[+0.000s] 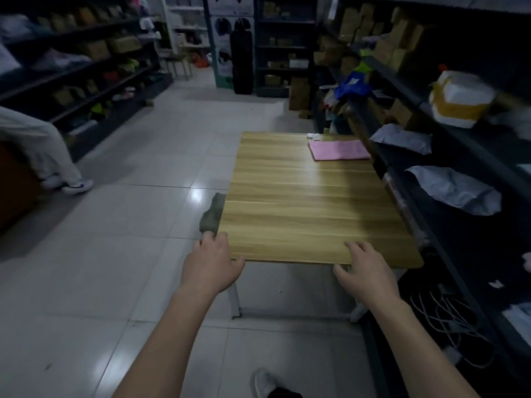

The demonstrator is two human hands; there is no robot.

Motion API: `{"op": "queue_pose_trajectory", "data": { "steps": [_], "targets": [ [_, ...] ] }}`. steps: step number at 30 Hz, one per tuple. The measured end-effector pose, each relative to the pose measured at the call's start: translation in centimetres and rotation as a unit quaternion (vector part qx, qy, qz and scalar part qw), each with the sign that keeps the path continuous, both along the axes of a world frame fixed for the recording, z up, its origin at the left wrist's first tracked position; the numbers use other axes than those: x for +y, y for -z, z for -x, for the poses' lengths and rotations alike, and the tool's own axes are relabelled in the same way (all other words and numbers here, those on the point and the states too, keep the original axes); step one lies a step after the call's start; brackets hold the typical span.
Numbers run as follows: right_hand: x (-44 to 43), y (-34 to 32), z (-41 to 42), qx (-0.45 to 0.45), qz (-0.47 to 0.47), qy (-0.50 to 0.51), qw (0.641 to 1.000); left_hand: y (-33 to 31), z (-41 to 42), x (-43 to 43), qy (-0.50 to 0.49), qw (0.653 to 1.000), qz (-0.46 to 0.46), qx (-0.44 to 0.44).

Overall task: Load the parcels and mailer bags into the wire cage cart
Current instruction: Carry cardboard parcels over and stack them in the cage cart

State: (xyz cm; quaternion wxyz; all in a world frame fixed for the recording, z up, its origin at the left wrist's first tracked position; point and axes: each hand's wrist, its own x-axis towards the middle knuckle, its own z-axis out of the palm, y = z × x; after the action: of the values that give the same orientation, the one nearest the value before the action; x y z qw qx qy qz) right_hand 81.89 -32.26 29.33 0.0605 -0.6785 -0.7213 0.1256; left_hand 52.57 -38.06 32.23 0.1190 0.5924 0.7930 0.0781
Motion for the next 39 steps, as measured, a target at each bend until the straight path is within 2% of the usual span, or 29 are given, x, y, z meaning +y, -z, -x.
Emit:
{"op": "queue_pose_trajectory", "data": {
  "steps": [8, 16, 22, 32, 39],
  "targets": [
    [9.7, 1.4, 5.9, 0.029, 0.028, -0.033, 0.999, 0.1, 5.0, 7.8, -0.048, 0.998, 0.038, 0.004],
    [17.4, 1.6, 12.6, 0.015, 0.021, -0.064, 0.998, 0.7, 10.2, 14.6, -0.102, 0.993, 0.062, -0.002],
    [21.5, 2.0, 19.5, 0.012, 0.021, -0.087, 0.996, 1.6, 16.1, 18.0, -0.117, 0.992, 0.046, -0.015],
    [26.9, 4.8, 37.4, 0.018, 0.046, -0.071, 0.996, 4.1, 34.9, 24.7, -0.095, 0.994, 0.046, -0.017],
    [30.2, 3.2, 49.5, 0.02, 0.05, -0.061, 0.997, 4.0, 46.7, 29.1, -0.034, 0.997, 0.068, -0.008]
  ]
}}
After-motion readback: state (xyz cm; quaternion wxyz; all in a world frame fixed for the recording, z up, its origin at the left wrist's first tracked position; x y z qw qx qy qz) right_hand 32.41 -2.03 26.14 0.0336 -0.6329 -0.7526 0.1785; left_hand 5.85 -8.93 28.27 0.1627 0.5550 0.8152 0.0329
